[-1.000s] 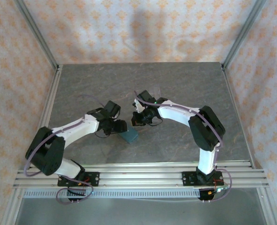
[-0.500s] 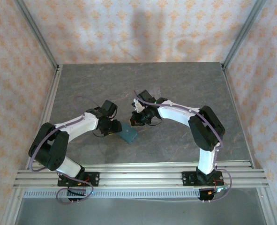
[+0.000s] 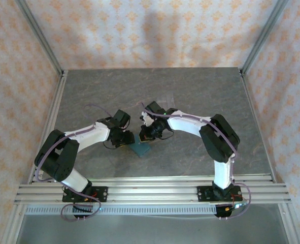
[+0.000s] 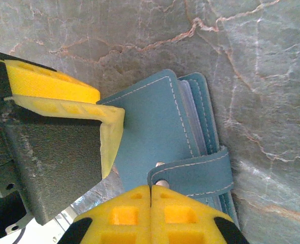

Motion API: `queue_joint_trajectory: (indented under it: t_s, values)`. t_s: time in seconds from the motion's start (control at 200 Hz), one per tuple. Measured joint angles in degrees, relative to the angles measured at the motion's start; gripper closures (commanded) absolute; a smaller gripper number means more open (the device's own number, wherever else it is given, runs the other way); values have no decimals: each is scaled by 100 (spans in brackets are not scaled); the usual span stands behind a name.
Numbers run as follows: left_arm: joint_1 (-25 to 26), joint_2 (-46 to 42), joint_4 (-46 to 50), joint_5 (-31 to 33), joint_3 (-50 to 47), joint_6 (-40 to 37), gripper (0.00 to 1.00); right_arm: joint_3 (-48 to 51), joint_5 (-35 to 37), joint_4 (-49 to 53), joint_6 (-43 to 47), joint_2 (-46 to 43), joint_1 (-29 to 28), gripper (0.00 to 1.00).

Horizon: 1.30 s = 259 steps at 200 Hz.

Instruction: Put the credit cards into the card holder

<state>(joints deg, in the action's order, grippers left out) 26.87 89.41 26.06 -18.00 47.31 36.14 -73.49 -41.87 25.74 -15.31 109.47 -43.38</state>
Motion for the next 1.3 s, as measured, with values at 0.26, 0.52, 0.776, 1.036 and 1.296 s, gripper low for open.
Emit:
queue_joint_trajectory:
  t_s: [0.26, 0.52, 0.776, 1.036, 1.296]
  values:
    - [13, 0, -2, 22, 0, 2, 54, -76, -57, 39, 39, 98, -11, 100]
    - [15, 0, -17, 22, -2, 2, 55, -164, -125, 37, 37, 291, -59, 100]
    - [15, 0, -17, 22, -2, 2, 55, -186, -127, 39, 37, 332, -74, 100]
    - [15, 0, -17, 20, -2, 2, 55, -238, -87, 98, 39, 380, -107, 100]
    - [15, 0, -20, 22, -2, 4, 55, -256, 33, 109, 39, 407, -160, 100]
